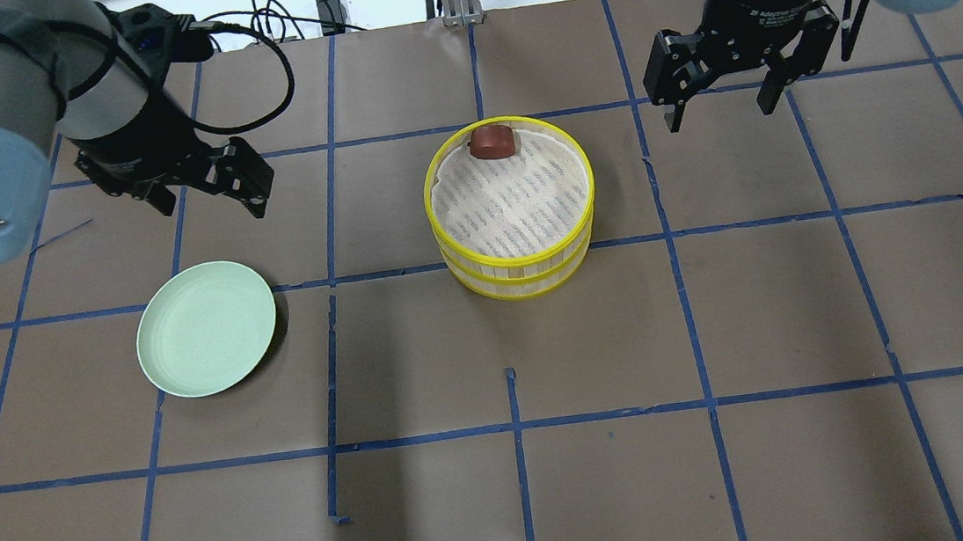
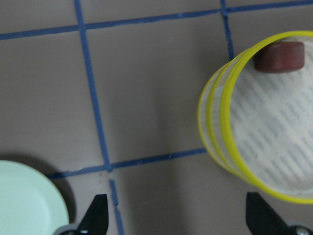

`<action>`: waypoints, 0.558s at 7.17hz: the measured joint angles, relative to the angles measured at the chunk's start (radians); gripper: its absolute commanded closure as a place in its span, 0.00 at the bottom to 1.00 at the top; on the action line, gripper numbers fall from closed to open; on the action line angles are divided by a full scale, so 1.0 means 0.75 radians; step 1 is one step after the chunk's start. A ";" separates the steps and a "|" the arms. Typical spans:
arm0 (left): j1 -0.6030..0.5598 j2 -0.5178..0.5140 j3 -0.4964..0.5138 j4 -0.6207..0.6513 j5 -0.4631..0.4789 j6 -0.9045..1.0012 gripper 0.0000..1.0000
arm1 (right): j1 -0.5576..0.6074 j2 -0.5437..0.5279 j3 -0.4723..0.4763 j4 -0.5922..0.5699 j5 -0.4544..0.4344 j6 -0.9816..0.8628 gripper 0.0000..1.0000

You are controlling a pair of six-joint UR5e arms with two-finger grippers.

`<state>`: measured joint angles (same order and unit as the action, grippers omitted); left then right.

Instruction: Place buns in different layers of steamer

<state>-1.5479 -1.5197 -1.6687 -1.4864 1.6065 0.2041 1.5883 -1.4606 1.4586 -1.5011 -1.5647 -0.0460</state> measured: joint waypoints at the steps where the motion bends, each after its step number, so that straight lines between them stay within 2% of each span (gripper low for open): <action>1: 0.007 0.058 -0.001 -0.091 0.019 0.015 0.00 | 0.000 0.000 -0.016 0.019 0.000 0.000 0.04; 4: 0.001 0.131 -0.008 -0.191 0.020 0.027 0.00 | -0.009 0.000 -0.029 0.035 -0.001 -0.002 0.03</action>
<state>-1.5474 -1.4216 -1.6750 -1.6299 1.6216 0.2239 1.5819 -1.4604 1.4365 -1.4746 -1.5657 -0.0474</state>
